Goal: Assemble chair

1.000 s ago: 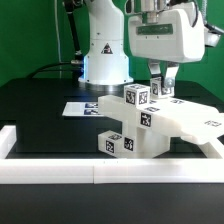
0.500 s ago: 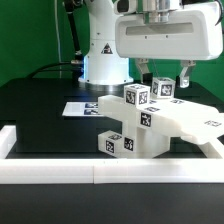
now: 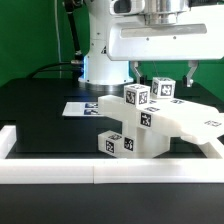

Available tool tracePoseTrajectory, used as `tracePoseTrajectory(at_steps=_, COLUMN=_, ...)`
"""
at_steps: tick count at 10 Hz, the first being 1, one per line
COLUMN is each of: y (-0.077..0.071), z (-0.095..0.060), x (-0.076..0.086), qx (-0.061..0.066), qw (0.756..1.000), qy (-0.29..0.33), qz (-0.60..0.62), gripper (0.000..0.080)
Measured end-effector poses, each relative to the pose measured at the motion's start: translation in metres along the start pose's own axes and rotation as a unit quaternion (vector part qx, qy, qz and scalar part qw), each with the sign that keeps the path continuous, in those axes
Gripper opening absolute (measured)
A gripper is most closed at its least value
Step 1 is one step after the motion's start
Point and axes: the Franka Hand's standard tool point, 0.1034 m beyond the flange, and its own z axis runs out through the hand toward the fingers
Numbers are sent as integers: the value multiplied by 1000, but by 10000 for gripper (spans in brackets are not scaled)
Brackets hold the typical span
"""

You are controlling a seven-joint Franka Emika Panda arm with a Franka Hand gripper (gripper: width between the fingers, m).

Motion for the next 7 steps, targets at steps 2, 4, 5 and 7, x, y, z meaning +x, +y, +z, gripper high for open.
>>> tracePoseTrajectory(at_steps=2, y=0, z=0, x=0, qx=-5, qw=999, qy=1, qz=-50, gripper=649)
tracePoseTrajectory(at_steps=4, y=0, z=0, x=0, qx=-6, qw=995, qy=1, qz=-97, gripper=649)
tracePoseTrajectory(at_steps=5, y=0, z=0, x=0, qx=-6, qw=991, qy=1, qz=-132, gripper=649)
tracePoseTrajectory(at_steps=7, y=1, z=0, x=0, qx=-6, qw=990, qy=1, qz=-143, gripper=523)
